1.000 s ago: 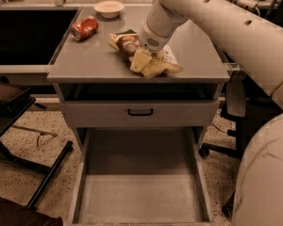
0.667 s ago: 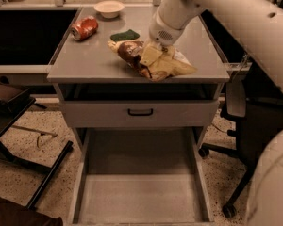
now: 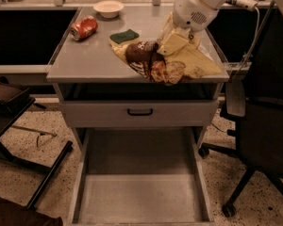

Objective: Place brown chip bag into middle drawer

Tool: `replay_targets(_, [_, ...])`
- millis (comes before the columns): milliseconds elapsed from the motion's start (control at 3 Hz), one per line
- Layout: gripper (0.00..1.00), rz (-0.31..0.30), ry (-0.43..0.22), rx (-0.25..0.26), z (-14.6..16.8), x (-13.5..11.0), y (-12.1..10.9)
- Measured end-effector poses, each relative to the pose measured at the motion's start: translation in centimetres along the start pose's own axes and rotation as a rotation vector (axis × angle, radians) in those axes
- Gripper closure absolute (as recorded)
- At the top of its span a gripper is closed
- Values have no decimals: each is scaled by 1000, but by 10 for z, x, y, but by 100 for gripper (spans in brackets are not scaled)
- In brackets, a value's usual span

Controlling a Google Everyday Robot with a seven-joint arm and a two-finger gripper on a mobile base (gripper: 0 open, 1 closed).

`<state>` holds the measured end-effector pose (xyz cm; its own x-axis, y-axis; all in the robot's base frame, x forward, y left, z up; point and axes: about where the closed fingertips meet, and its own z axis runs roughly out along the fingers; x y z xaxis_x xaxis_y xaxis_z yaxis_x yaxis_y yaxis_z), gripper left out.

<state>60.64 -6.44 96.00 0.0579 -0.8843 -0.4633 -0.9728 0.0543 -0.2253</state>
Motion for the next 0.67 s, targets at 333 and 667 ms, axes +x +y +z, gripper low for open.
replay_targets(333, [100, -36, -130, -125, 4, 6, 47])
replay_targets(667, [100, -84, -280, -298, 22, 18, 100])
